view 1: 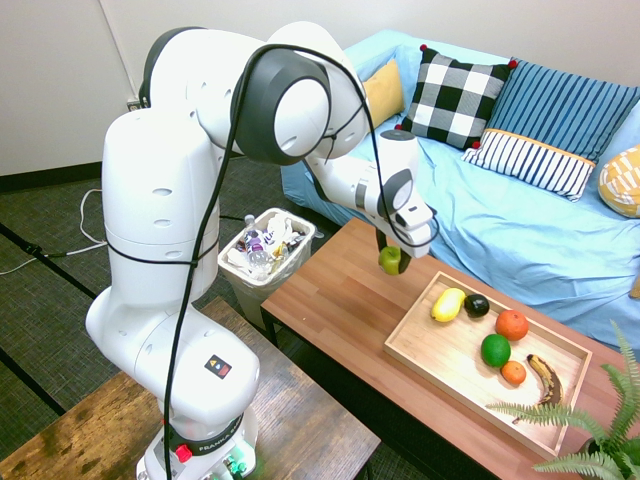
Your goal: Put the apple in the tray
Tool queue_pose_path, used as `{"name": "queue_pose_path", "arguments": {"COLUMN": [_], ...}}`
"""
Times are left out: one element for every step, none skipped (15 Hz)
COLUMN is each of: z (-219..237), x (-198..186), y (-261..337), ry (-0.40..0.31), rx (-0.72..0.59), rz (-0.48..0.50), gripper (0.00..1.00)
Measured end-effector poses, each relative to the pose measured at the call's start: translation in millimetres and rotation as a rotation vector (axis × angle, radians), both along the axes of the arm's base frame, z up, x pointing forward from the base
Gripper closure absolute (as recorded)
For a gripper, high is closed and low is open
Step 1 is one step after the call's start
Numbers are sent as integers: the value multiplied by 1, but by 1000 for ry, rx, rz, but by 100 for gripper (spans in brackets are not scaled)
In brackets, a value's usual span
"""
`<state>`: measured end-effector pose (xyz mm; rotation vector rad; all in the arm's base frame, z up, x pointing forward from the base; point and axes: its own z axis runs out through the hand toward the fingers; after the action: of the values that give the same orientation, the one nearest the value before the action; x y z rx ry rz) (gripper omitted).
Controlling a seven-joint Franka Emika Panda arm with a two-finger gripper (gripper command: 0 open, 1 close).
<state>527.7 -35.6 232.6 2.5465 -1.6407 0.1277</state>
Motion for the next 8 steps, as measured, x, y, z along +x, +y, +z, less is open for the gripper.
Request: {"name": "queue_pose_path", "arguments": {"z": [1, 1, 1, -2, -6, -13, -24, -38], "x": [-6, -11, -15, -19, -23, -25, -27, -27], "y": [-27, -54, -77, -97, -113, -126, -137, -147], "ry": [3, 3, 4, 4, 6, 13, 20, 27], "rx": [-6, -13, -17, -19, -22, -24, -27, -28], "rz": [-29, -59, -82, -102, -121, -138, -156, -176], "gripper": [100, 100, 100, 100, 100, 100, 100, 100]}}
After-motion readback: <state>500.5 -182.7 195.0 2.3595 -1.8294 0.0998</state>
